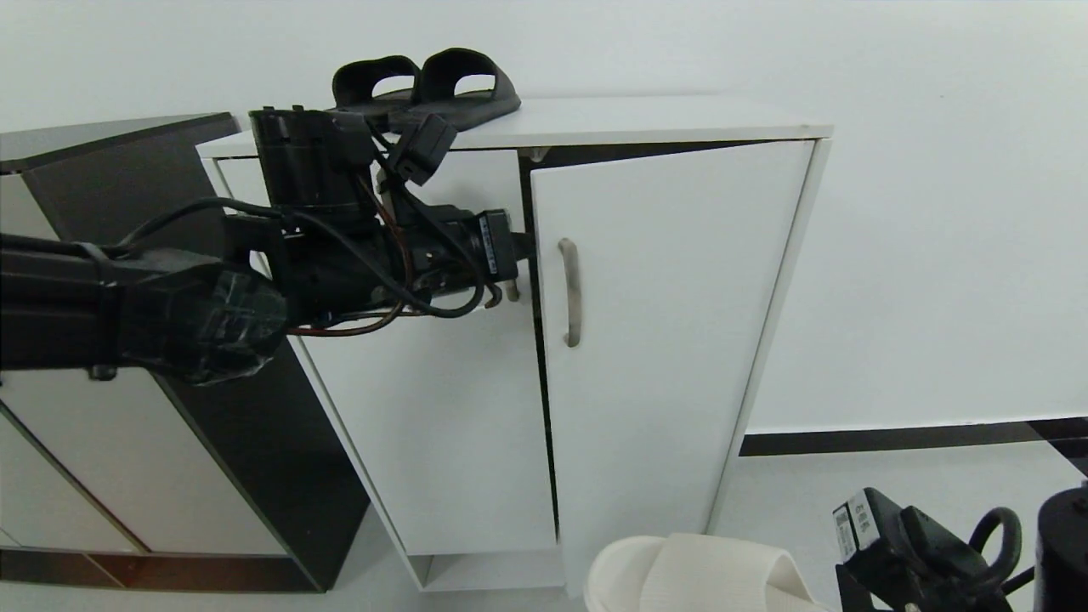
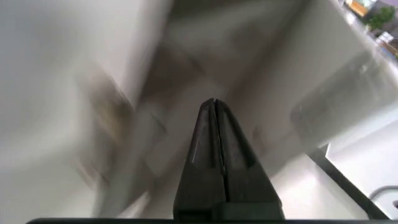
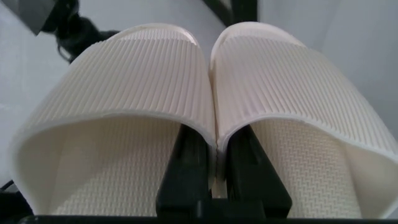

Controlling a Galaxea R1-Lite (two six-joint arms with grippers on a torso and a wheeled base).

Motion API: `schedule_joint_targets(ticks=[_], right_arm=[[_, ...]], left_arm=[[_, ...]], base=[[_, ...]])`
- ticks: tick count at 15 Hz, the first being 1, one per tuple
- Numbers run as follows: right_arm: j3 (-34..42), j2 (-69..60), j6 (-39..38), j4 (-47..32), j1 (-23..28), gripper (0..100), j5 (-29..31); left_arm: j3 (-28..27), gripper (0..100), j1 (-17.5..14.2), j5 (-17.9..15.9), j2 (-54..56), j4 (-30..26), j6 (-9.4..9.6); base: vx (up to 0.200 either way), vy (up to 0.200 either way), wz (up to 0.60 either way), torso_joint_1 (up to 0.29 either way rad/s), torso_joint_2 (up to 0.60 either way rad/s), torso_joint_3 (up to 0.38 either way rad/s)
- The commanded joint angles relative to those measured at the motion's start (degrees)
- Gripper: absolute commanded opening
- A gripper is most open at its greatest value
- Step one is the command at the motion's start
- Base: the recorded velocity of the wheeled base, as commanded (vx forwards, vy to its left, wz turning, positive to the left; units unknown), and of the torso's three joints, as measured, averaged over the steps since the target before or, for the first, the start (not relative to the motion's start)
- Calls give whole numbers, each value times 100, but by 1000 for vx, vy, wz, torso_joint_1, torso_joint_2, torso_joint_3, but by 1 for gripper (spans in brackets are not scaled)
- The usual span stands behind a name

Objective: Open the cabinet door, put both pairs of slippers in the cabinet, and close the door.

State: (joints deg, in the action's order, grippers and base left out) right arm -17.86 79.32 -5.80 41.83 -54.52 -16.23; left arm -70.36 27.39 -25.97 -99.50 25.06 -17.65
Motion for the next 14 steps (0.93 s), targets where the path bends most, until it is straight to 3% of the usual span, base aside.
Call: schedule_joint_targets(ticks=[1, 3, 4, 6, 7, 8, 9, 10, 12, 13, 14], right_arm=[[28, -31, -9, 10, -77, 0, 5], [19, -22, -9, 10, -77, 0, 5], [19, -22, -9, 10, -77, 0, 5], [-77, 39, -53, 19, -59, 0, 49], [-385, 303, -167, 10, 64, 0, 533], [-693, 628, -325, 19, 125, 0, 1306], [-1141, 1041, -633, 10, 143, 0, 2291], [-1422, 1287, -826, 10, 205, 0, 2818], [-1756, 1648, -879, -122, 609, 0, 3372], [-1818, 1656, -879, -219, 679, 0, 3389], [-1835, 1648, -879, -271, 688, 0, 3407]], left_arm=[[568, 0, 715, 4, 757, 95, 7], [559, 0, 1313, 206, 836, 86, 60], [533, 0, 1409, 276, 783, 86, 95], [585, 0, 1295, 408, 721, 86, 253], [726, 0, 943, 865, 783, 78, 271], [831, 0, 732, 1454, 915, 69, 271], [1113, 0, 583, 2324, 1214, 51, 289], [1420, 0, 583, 3018, 1556, 51, 377], [2528, 0, 548, 4978, 2831, -2, 1053], [3064, 0, 223, 5752, 3464, -28, 1396], [3512, 0, -463, 5972, 4044, -133, 1800]], base=[[-200, 0, 0, -2, 2, 2], [-200, 0, 0, -7, 2, 5], [-200, 0, 0, 2, 2, 2], [0, 0, 0, 0, 0, 0], [0, 0, 0, 0, 0, 0], [0, 0, 0, 0, 0, 0], [0, 0, 0, 0, 0, 0], [0, 0, 0, 0, 0, 0], [0, 0, 0, 0, 0, 0], [0, 0, 0, 0, 0, 0], [0, 0, 0, 0, 0, 0]])
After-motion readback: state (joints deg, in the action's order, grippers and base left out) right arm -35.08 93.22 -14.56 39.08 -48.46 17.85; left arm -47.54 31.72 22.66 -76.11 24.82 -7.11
